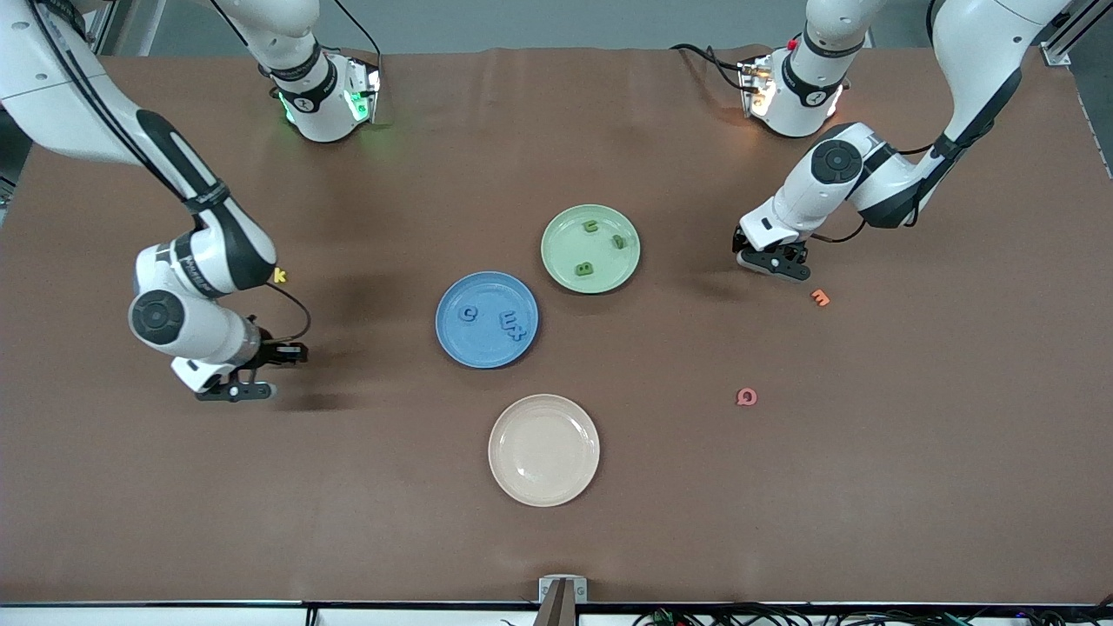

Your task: Sort letters by color into matching plates

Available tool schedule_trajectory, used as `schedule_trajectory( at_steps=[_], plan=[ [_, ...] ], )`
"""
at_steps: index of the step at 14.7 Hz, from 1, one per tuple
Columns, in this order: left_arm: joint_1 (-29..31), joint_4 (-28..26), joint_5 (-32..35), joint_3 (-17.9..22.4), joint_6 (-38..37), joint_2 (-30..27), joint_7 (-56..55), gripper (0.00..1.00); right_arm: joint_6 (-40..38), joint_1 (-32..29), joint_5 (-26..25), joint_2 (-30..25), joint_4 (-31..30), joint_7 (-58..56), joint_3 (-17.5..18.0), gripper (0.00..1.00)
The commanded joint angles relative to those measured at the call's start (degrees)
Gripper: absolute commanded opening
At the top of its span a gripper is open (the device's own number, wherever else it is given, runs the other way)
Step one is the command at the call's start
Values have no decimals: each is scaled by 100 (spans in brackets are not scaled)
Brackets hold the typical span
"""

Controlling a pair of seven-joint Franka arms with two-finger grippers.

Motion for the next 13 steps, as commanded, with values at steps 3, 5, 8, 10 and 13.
schedule_trajectory(
  at_steps=[3, 5, 8, 10, 13],
  plan=[
    [8, 4, 340, 69, 65, 186, -189, 50, -98, 780, -35, -21, -26, 3043, 853, 0],
    [8, 4, 524, 148, 65, 212, -373, 44, 138, 1379, -27, 6, 18, 4003, 853, 0],
    [8, 13, 631, 166, 65, 265, -514, 33, 263, 1951, -35, 102, 166, 4753, 818, 29],
    [17, 30, 631, 175, 56, 256, -575, 27, 280, 2075, -35, 120, 167, 4937, 810, 100],
    [26, 74, 622, 175, 30, 195, -672, 24, 263, 2120, -35, 120, 176, 5009, 810, 100]
  ],
)
